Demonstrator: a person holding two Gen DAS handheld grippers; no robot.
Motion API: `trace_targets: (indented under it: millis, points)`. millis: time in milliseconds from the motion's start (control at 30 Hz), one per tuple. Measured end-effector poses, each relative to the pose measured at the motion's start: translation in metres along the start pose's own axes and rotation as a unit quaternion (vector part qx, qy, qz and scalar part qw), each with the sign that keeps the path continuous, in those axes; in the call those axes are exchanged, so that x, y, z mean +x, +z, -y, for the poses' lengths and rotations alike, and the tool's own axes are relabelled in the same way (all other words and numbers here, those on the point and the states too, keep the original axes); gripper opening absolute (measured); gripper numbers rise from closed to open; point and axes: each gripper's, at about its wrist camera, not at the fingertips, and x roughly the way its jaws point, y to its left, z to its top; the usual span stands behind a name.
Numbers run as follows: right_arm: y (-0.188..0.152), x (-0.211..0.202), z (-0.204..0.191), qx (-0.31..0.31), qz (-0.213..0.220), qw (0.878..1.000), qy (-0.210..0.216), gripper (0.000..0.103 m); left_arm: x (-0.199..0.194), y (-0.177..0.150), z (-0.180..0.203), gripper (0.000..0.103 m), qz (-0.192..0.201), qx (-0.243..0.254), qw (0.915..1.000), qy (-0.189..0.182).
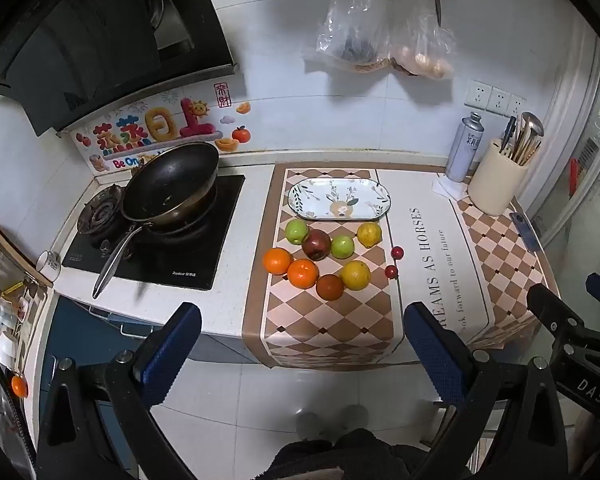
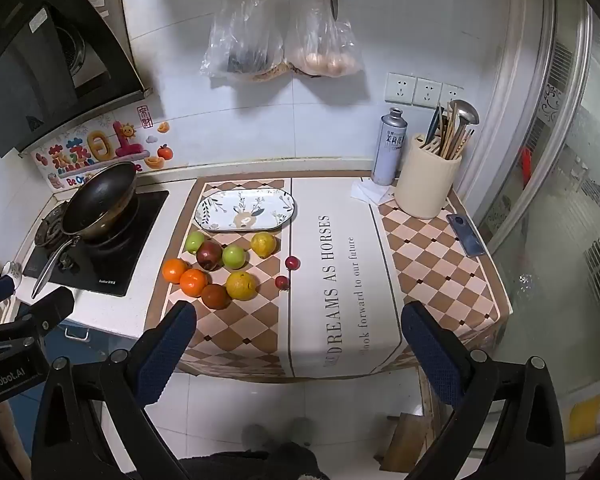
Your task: Organize fruits
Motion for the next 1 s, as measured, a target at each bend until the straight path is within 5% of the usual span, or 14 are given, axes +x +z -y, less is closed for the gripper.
trace_targets:
  millis: [1000]
  points:
    - [0.003, 0.004, 0.007, 0.007, 0.000, 1.000, 0.012, 0.103, -0.004, 0.001, -0.001, 0.103, 0.001, 0.002, 1.0000, 0.004]
